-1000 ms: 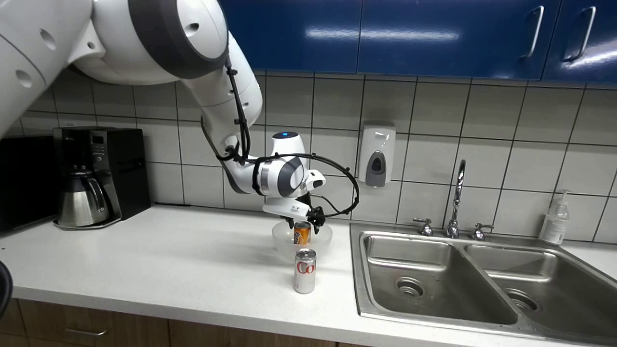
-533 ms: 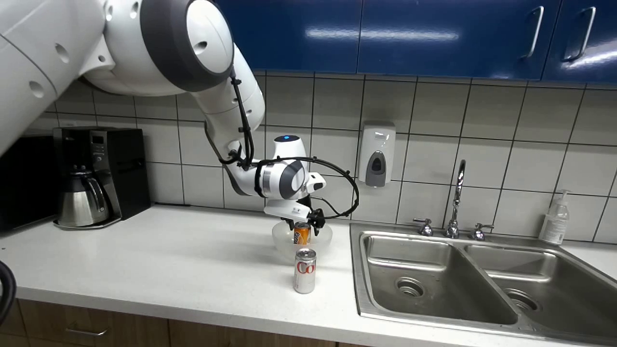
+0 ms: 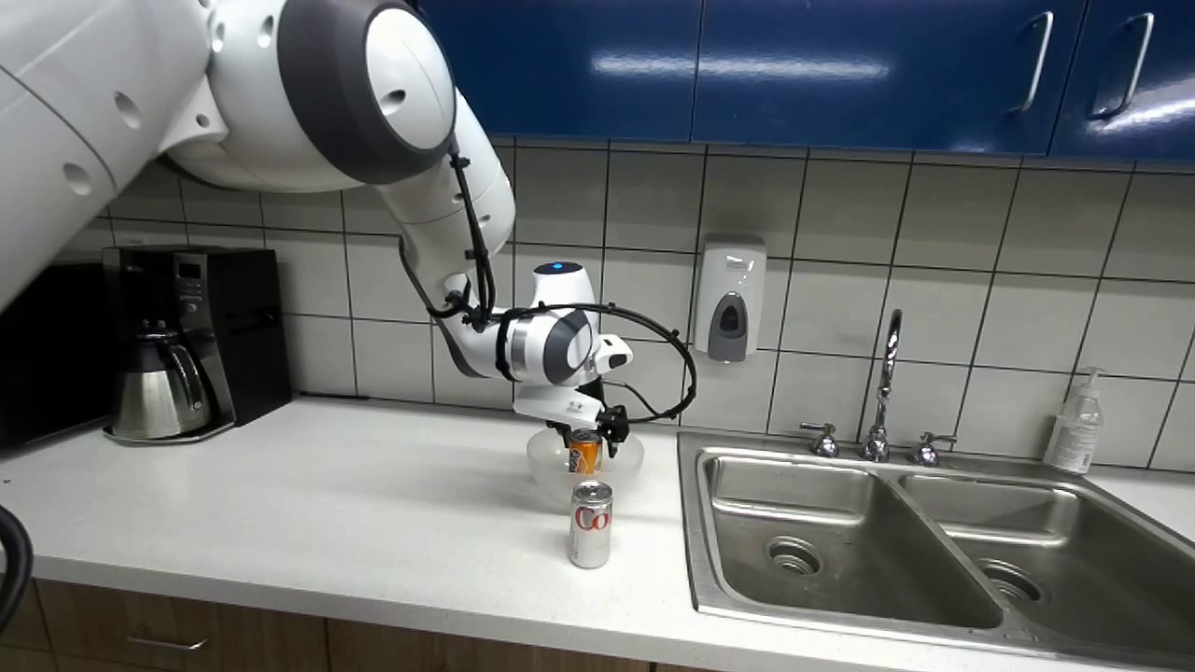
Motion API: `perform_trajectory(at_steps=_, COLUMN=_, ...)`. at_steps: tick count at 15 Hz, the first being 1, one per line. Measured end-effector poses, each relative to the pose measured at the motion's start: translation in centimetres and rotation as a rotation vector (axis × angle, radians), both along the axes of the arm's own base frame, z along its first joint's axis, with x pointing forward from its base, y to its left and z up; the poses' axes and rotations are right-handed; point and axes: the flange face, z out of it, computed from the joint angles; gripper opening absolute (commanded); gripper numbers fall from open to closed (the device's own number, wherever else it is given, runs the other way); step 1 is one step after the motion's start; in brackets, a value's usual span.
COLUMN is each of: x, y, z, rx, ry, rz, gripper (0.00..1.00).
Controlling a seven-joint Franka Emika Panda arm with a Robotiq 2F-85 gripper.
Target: Pick up the orange canned drink from the clear bowl and place it on the white kitchen counter
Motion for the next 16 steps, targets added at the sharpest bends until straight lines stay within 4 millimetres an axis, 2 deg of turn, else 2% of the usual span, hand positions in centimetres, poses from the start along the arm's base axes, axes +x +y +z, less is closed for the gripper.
perform_trajectory(at_steps=3, x=-0.03, y=-0.23, z=-0.03, rx=0.005, ry=0.010, rz=-0.006, gripper=0.37)
perform_trajectory(at_steps=16, x=0.02, y=-0.90, z=0.23, rx=0.026, ry=0.034, rz=-0.029, gripper=0.36)
